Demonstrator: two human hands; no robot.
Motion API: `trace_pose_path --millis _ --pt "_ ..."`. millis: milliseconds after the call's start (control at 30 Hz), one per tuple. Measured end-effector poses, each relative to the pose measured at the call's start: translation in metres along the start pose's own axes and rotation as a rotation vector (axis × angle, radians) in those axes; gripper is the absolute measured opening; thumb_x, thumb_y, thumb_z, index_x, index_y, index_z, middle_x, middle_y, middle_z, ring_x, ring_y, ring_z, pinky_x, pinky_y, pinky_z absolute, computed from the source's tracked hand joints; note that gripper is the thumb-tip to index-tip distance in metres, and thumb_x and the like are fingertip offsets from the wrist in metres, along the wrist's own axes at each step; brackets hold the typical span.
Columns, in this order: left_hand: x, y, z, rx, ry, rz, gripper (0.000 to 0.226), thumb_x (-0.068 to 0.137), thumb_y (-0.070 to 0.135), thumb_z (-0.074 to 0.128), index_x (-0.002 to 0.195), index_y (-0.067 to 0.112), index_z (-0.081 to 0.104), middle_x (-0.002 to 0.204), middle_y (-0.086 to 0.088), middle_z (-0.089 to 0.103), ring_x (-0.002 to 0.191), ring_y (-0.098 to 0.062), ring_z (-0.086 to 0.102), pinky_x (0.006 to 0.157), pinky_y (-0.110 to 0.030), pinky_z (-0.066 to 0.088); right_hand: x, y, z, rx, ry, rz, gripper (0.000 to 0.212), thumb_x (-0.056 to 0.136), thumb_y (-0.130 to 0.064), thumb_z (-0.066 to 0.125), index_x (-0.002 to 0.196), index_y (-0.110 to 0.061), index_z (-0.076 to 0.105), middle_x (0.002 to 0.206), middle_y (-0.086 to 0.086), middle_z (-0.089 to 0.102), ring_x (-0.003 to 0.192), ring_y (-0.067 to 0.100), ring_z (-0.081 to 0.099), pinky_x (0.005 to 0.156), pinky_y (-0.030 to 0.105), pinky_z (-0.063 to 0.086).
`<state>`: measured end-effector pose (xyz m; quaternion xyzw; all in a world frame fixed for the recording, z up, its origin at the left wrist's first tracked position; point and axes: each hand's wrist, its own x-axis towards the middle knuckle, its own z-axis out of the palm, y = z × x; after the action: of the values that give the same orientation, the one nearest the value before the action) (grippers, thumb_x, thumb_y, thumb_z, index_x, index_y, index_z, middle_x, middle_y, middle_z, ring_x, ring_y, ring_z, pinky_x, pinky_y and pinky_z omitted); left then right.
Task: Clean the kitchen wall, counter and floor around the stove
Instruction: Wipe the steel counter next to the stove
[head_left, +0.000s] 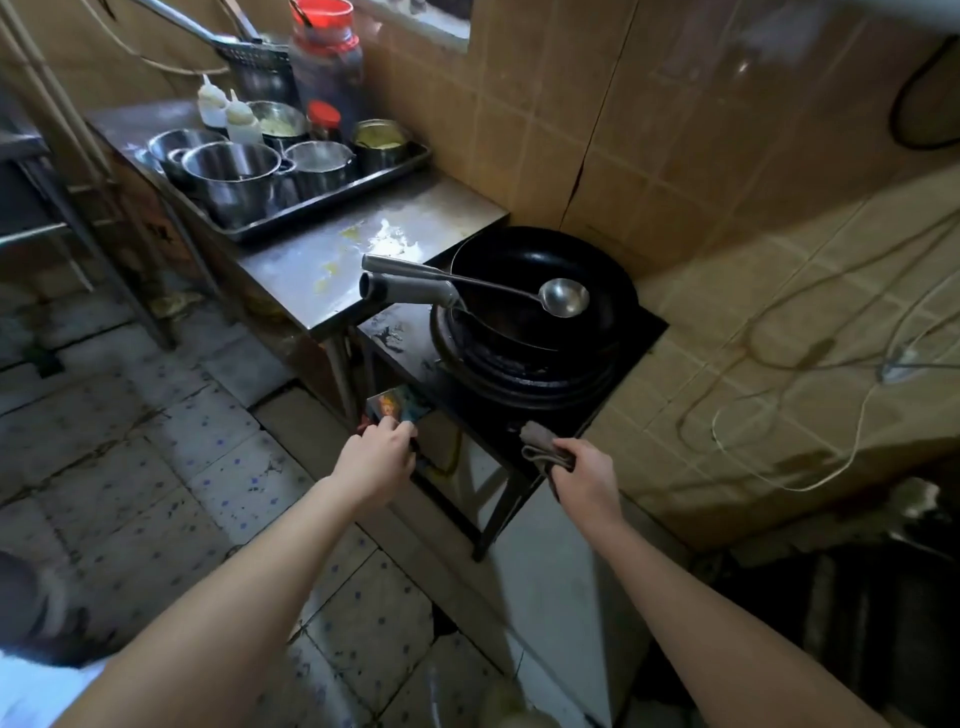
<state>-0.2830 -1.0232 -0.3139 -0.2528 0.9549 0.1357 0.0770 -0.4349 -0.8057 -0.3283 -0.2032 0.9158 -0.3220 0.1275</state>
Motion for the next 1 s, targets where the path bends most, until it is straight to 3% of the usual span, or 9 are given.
trace_pose_path --millis 167,300,433,533,767,1000 --pt "0.022 0.001 0.009 -0.013 -0.019 0.007 0.035 0.097 0.030 0.042 0.130 0.019 0.044 0.124 -0.008 0.050 0.105 -0.029 0.055 0.080 -0.039 0.046 0.037 0.010 0.001 -0.046 0.020 0.020 0.038 0.084 -0.004 0.055 0.120 -0.015 0.062 0.113 0.001 0.061 0.085 0.009 0.050 0.073 0.019 0.040" --pt "0.038 0.000 0.016 -0.038 -0.027 -0.020 0.035 0.096 0.030 0.043 0.130 0.019 0.043 0.122 -0.008 0.050 0.103 -0.028 0.054 0.080 -0.038 0.045 0.073 0.014 0.013 -0.070 -0.044 0.029 0.039 0.085 -0.002 0.054 0.123 -0.013 0.059 0.117 0.004 0.059 0.099 0.022 0.058 0.086 0.035 0.051" --pt "0.056 0.002 0.014 -0.046 -0.009 -0.069 0.035 0.096 0.029 0.043 0.130 0.020 0.045 0.123 -0.008 0.051 0.104 -0.028 0.055 0.083 -0.036 0.045 0.097 0.022 0.030 -0.086 -0.133 0.048 0.038 0.087 -0.002 0.052 0.124 -0.013 0.058 0.116 0.006 0.061 0.098 0.025 0.060 0.083 0.037 0.052" --pt "0.065 0.003 0.010 -0.070 -0.007 -0.094 0.033 0.097 0.029 0.043 0.128 0.018 0.046 0.125 -0.009 0.050 0.107 -0.028 0.054 0.087 -0.038 0.047 0.092 0.026 0.052 -0.110 -0.217 0.050 0.038 0.090 -0.002 0.049 0.125 -0.013 0.058 0.120 0.009 0.061 0.107 0.027 0.058 0.092 0.041 0.050" --pt "0.072 -0.011 0.000 -0.082 0.020 -0.139 0.032 0.098 0.029 0.042 0.126 0.015 0.048 0.128 -0.011 0.050 0.106 -0.030 0.056 0.086 -0.038 0.048 0.090 -0.018 0.104 -0.158 -0.330 -0.180 0.036 0.092 -0.005 0.051 0.126 -0.014 0.057 0.121 0.006 0.059 0.111 0.025 0.053 0.096 0.036 0.047" --pt "0.088 -0.030 0.002 -0.099 0.007 -0.125 0.030 0.095 0.025 0.045 0.121 0.012 0.051 0.118 -0.012 0.054 0.096 -0.029 0.058 0.076 -0.038 0.047 0.098 -0.011 0.101 -0.090 -0.325 -0.102 0.038 0.091 -0.006 0.051 0.127 -0.016 0.057 0.124 0.004 0.058 0.113 0.023 0.053 0.098 0.034 0.046"
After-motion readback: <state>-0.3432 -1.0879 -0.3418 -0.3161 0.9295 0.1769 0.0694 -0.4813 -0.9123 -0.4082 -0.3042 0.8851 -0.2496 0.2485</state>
